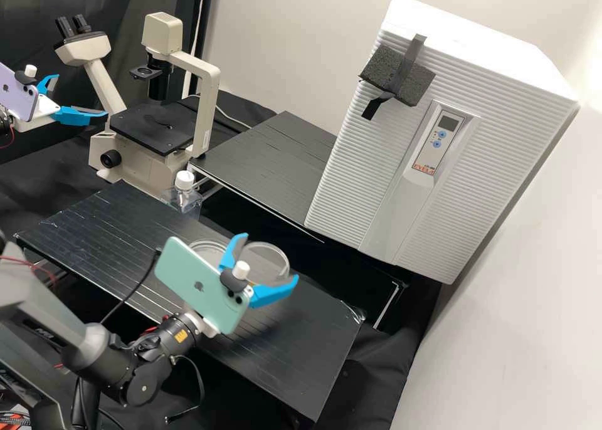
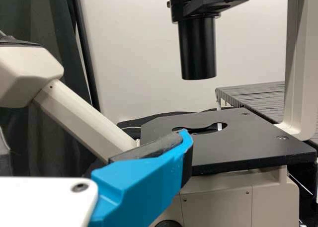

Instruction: Open the petri dish lid.

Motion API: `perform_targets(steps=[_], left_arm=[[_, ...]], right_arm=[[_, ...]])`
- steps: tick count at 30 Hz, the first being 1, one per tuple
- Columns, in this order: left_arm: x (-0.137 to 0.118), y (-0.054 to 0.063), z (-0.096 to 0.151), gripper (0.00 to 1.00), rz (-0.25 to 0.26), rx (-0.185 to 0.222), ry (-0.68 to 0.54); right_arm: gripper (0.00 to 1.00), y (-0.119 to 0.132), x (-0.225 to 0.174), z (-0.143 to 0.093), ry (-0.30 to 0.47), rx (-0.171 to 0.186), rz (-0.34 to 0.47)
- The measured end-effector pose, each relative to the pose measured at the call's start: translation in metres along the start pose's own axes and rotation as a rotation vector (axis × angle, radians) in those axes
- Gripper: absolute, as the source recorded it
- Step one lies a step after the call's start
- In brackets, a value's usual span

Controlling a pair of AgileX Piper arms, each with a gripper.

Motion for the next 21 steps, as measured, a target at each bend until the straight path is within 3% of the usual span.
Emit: perform_targets(steps=[4, 9, 10, 21], left_arm=[[0.000, 0.000, 0.000, 1.00, 0.000, 0.000, 0.000], [0.000, 0.000, 0.000, 1.00, 0.000, 0.000, 0.000], [0.000, 0.000, 0.000, 1.00, 0.000, 0.000, 0.000], [0.000, 0.000, 0.000, 1.00, 0.000, 0.000, 0.000]], right_arm=[[0.00, 0.000, 0.003, 0.014, -0.064, 0.041, -0.001], [0.00, -0.004, 0.006, 0.024, -0.101, -0.007, -0.027], [1.00, -0.004, 0.006, 0.025, -0.101, -0.021, -0.030], [1.00, -0.008, 0.010, 0.028, -0.103, -0.090, -0.040]])
